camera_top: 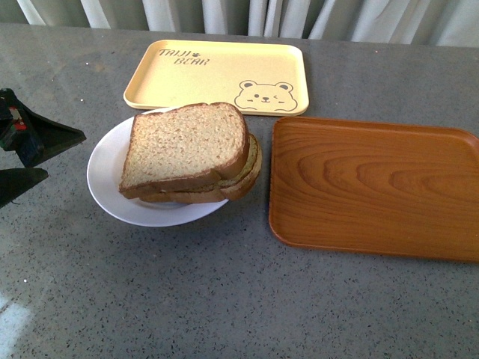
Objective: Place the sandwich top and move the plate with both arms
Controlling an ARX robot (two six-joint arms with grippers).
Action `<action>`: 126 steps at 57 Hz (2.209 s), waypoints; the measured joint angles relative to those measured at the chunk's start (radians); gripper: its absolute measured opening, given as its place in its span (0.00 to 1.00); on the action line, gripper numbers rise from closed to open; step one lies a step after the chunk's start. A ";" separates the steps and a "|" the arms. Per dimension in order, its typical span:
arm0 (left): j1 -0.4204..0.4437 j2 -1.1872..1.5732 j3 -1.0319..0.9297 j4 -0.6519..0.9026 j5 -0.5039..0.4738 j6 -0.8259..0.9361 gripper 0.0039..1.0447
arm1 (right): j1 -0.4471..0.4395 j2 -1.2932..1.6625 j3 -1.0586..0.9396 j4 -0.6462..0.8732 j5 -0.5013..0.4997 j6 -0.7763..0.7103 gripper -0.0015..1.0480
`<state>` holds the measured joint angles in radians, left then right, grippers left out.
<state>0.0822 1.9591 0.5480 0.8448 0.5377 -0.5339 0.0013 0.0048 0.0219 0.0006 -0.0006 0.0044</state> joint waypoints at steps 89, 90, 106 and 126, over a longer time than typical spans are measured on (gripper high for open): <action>-0.106 0.159 0.200 -0.164 -0.052 -0.195 0.75 | 0.000 0.000 0.000 0.000 0.000 0.000 0.91; -0.106 0.165 0.200 -0.163 -0.051 -0.201 0.71 | 0.000 0.000 0.000 0.000 0.000 0.000 0.91; -0.113 0.191 0.194 -0.144 -0.043 -0.234 0.39 | 0.000 0.000 0.000 0.000 0.000 0.000 0.91; -0.117 0.204 0.188 -0.116 0.013 -0.282 0.02 | 0.000 0.000 0.000 0.000 0.000 0.000 0.91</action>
<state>-0.0349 2.1628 0.7364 0.7288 0.5503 -0.8158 0.0013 0.0048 0.0219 0.0006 -0.0006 0.0044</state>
